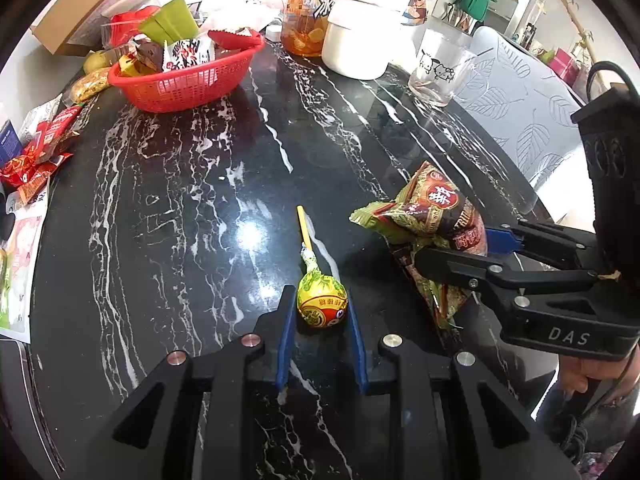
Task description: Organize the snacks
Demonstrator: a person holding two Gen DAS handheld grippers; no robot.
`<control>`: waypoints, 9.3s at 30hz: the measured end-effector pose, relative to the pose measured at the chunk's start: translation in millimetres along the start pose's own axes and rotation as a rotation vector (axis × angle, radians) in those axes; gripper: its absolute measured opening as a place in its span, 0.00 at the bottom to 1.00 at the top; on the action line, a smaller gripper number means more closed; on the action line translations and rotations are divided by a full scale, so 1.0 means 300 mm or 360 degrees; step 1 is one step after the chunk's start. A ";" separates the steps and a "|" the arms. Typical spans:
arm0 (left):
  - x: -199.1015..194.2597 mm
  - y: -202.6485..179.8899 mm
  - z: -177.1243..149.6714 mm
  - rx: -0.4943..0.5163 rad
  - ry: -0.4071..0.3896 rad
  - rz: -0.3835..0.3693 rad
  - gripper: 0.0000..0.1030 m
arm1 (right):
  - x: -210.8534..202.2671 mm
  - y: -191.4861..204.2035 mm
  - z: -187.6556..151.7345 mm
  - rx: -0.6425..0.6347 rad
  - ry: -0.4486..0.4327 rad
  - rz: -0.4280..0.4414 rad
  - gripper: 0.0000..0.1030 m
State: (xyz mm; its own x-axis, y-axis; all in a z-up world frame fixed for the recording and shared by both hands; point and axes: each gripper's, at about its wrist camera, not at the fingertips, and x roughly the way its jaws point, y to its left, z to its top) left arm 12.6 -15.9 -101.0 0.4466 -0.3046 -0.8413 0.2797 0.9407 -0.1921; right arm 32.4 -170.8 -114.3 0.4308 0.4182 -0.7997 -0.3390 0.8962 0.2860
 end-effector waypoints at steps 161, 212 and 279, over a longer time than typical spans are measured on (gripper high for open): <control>-0.120 0.430 0.541 -0.0283 -0.0437 0.0299 0.23 | 0.213 0.198 0.737 -0.0421 -0.0245 0.0088 0.70; -0.567 0.053 0.359 -0.0078 -0.0763 0.0462 0.69 | -0.457 0.240 0.432 -0.0318 -0.0692 -0.0230 0.95; -0.440 0.034 0.267 -0.0136 -0.0589 0.0415 0.69 | -0.386 0.166 0.297 -0.0195 -0.0538 -0.0224 0.95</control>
State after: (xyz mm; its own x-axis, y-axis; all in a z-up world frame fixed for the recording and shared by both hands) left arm 24.7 21.9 48.6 0.7707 -0.0746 -0.6328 0.0538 0.9972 -0.0521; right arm 40.3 -161.5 39.7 0.7245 0.3359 -0.6018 -0.3455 0.9326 0.1046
